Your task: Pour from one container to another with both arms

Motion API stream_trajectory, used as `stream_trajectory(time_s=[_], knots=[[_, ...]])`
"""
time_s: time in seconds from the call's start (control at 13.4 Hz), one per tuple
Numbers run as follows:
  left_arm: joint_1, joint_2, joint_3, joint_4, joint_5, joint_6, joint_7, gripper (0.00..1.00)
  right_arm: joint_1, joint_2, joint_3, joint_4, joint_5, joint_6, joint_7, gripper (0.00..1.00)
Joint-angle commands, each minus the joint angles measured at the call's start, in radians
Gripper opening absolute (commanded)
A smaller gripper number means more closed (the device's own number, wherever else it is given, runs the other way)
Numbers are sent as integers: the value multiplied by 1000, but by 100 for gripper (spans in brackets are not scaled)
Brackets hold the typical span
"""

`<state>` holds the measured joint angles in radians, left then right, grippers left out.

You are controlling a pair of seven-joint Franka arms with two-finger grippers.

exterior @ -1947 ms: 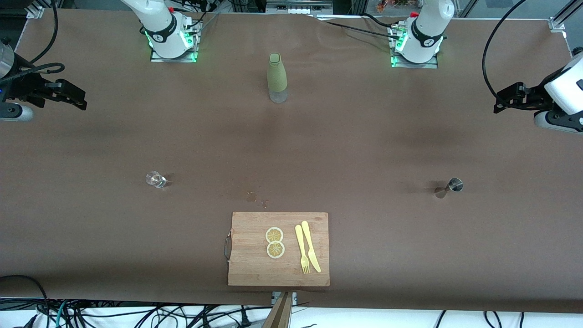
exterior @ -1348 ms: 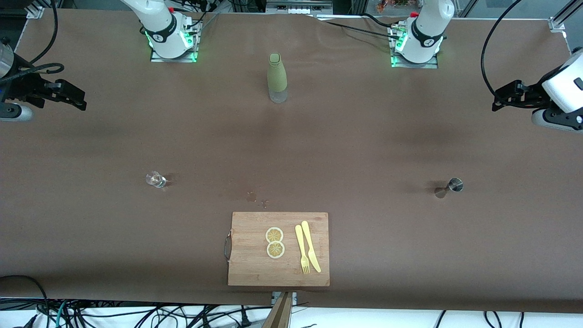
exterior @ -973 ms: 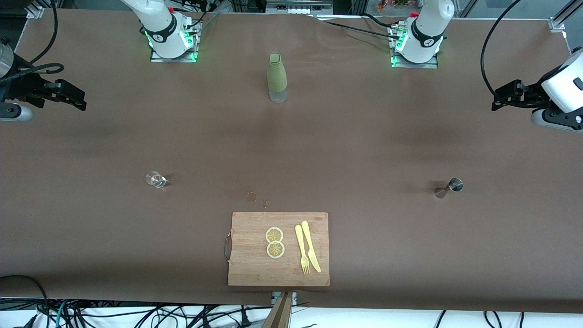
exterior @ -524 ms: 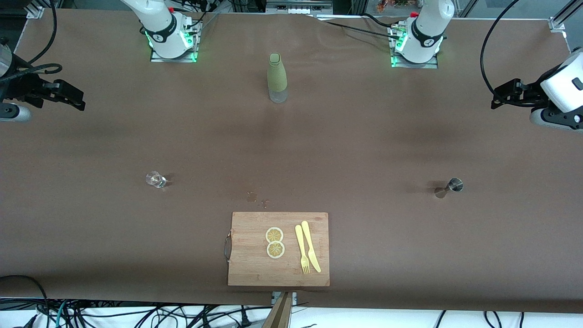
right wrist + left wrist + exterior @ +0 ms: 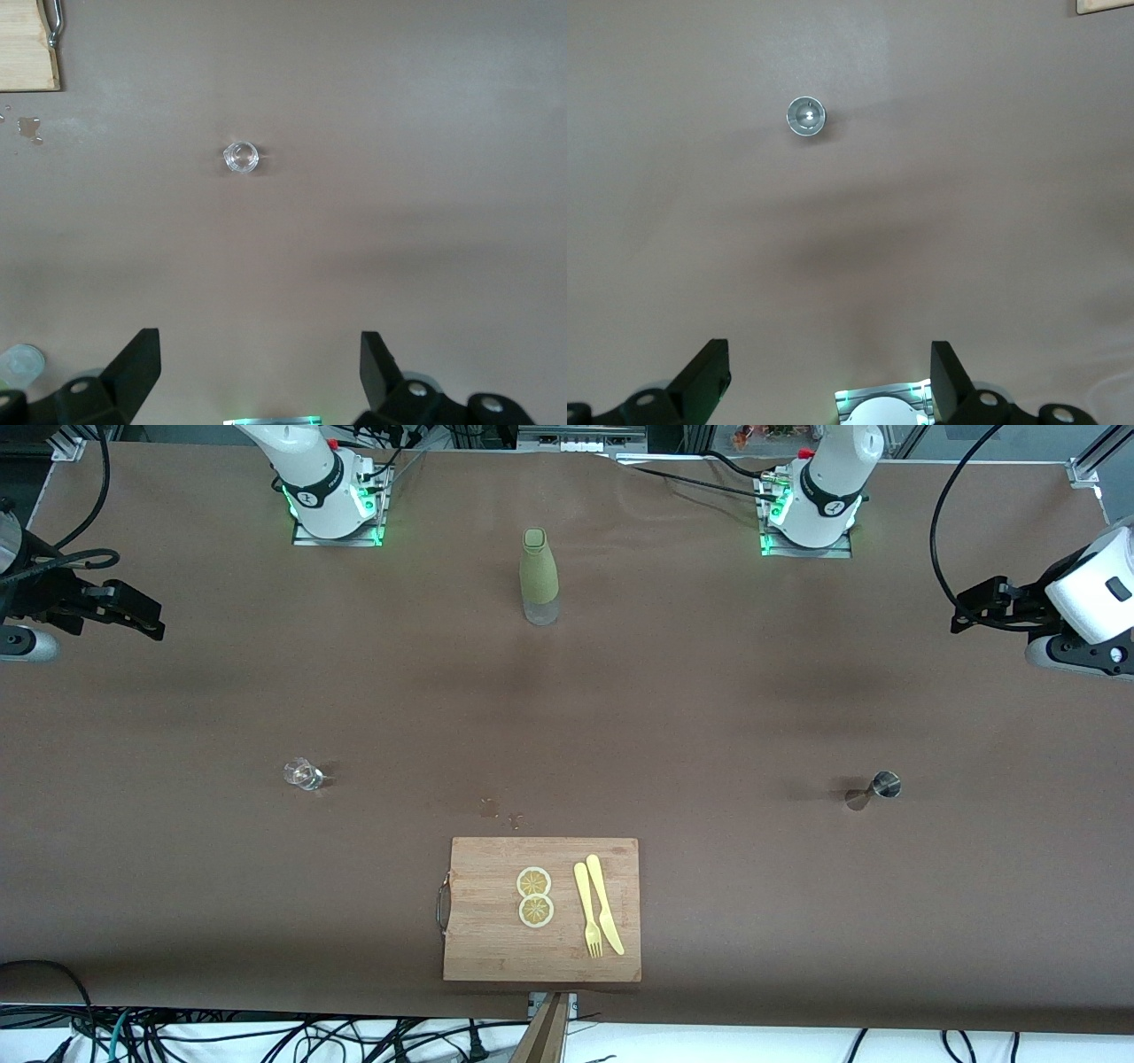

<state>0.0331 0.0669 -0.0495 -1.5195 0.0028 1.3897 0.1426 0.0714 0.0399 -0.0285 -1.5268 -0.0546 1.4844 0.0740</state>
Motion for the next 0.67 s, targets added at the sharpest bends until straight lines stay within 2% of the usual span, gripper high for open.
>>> stream_trajectory(time_s=[0.0,0.6], knots=[[-2,-2,-1,10,-7,-8,-15,100,-4,6,2,19,-5,-3,10,100],[2,4,-1,7,-1,3,-14,100,-4,6,2,19,-5,-3,10,100]])
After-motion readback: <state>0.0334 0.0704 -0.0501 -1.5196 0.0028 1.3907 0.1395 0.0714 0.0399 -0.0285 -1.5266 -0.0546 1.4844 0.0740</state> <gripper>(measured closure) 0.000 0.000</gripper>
